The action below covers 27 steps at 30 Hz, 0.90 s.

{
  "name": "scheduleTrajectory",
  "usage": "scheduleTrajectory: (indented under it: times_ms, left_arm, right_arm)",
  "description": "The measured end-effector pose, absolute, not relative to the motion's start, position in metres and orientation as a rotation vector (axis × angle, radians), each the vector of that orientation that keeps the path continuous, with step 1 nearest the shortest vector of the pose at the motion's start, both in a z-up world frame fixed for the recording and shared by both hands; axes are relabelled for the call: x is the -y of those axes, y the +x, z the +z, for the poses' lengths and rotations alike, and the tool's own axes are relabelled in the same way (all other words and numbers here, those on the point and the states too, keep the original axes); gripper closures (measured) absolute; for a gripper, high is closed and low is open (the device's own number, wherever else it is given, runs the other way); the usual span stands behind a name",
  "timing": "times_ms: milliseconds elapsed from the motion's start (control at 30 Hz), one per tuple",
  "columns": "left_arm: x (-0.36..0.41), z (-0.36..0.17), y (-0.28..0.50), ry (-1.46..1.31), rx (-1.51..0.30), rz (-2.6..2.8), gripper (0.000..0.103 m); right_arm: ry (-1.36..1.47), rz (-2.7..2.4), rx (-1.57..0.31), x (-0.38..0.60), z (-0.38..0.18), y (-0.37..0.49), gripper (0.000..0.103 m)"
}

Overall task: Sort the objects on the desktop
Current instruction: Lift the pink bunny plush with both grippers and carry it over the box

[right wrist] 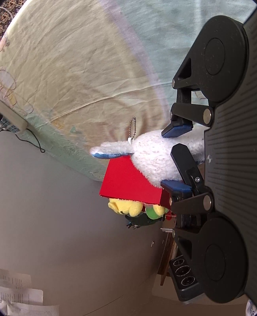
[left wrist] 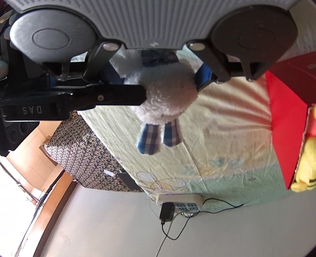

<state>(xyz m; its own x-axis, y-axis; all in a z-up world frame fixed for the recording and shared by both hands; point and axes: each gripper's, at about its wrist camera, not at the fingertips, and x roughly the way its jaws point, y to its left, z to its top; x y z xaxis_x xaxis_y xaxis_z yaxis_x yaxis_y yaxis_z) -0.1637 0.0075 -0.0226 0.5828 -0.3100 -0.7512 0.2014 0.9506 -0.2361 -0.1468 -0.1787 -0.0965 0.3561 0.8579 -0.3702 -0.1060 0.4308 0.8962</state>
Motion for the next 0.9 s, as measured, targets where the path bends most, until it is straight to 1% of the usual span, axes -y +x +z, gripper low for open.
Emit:
scheduleTrajectory:
  times_ms: [167,467,700,900]
  left_arm:
    - [-0.038,0.011,-0.172,-0.122,-0.806,-0.331,0.025]
    - [-0.133,0.059,-0.202,-0.124,-0.647,-0.289,0.025]
    - [-0.209,0.072,-0.215,-0.141,-0.578,-0.22,0.025]
    - [-0.259,0.071,-0.212,-0.133,-0.566,-0.154,0.025]
  right_arm:
    - [0.919,0.763,-0.896,0.157,-0.067,-0.153,0.052]
    - [0.917,0.87,-0.764,0.079,-0.024,-0.149,0.051]
    - [0.871,0.955,-0.722,0.004,-0.008,-0.134,0.051]
    - [0.883,0.992,-0.732,-0.051,-0.011,-0.122,0.051]
